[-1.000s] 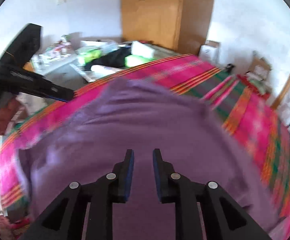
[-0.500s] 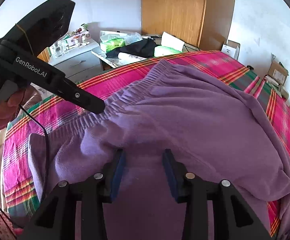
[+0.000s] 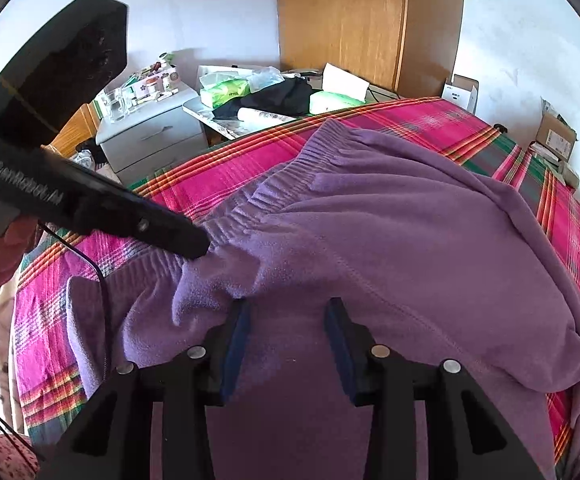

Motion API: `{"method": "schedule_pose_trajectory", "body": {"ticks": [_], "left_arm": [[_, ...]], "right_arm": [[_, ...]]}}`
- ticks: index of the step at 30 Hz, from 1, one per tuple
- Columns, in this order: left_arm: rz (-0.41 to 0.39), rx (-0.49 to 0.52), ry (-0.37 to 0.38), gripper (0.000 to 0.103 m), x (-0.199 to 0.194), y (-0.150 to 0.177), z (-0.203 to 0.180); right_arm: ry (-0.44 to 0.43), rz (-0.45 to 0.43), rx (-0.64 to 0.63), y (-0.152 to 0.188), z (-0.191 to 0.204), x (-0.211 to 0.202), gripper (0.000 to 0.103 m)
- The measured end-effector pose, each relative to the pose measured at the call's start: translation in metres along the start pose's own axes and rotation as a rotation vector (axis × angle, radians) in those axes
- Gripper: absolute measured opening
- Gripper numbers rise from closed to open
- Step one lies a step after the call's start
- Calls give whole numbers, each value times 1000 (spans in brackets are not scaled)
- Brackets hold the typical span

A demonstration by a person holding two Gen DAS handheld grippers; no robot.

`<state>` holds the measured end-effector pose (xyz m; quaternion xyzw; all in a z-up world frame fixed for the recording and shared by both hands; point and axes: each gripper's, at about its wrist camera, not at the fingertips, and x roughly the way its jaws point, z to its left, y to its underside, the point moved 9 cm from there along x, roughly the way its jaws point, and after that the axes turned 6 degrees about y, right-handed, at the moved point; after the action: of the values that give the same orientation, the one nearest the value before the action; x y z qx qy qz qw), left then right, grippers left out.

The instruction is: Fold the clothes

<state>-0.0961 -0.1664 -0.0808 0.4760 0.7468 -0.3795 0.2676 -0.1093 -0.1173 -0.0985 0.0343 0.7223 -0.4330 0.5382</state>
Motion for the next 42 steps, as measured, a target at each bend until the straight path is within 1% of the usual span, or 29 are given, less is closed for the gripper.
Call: {"method": "schedule_pose_trajectory", "body": {"ticks": [3,6,8,9,10,14,16,20,22,23,26,29,31,32,33,36,37,38,40,42], "left_arm": [[12,16,3,33,0,4,-3],[9,8,9,29,-2,5,-1],[5,0,-1,16,-3,5,2],[4,-4,-8,13,-3,4,4],[1,-13,-2,10,-4,4,6],[-11,-55,38,8,-7,5,12],[-15,-54,38,8,-7,7,11],[-19,-17,15,9,-8,11,3],[-18,-1,6,12,-8,13,-1],[-15,10,5,16,-8,14,-2],[-13,35,2,22,-6,16,-5],[-6,62,-6,22,-5,17,-5],[-8,69,-8,22,-6,17,-5],[-8,72,-11,22,-6,17,-6],[-6,73,-13,22,-6,17,-6],[1,81,15,15,-6,19,-9],[1,70,33,10,-7,18,-8],[-1,45,57,8,-8,18,-5],[-3,14,76,7,-10,18,0],[-3,11,86,7,-11,19,2]], "right_arm": [[-33,9,37,-3,-5,-2,41],[-73,4,92,-10,-13,-7,41],[-94,-12,140,-20,-22,-12,41],[-105,-21,167,-27,-26,-13,41],[-115,-24,189,-34,-29,-13,41],[-171,4,221,-64,-22,7,41],[-166,18,208,-77,-15,18,41],[-85,60,130,-92,-2,44,41],[-61,100,126,-92,0,58,41],[-52,117,130,-91,-1,64,41],[-33,132,158,-88,-6,72,36],[-27,134,169,-88,-9,72,30],[-21,127,171,-91,-10,70,21],[-25,121,172,-92,-10,67,3],[-32,113,172,-94,-9,64,0],[-42,103,170,-99,-7,59,0],[-45,105,172,-99,-7,59,0],[-48,107,173,-99,-7,60,0],[-47,115,188,-99,-9,61,1],[-43,140,229,-96,-15,67,2]]}}
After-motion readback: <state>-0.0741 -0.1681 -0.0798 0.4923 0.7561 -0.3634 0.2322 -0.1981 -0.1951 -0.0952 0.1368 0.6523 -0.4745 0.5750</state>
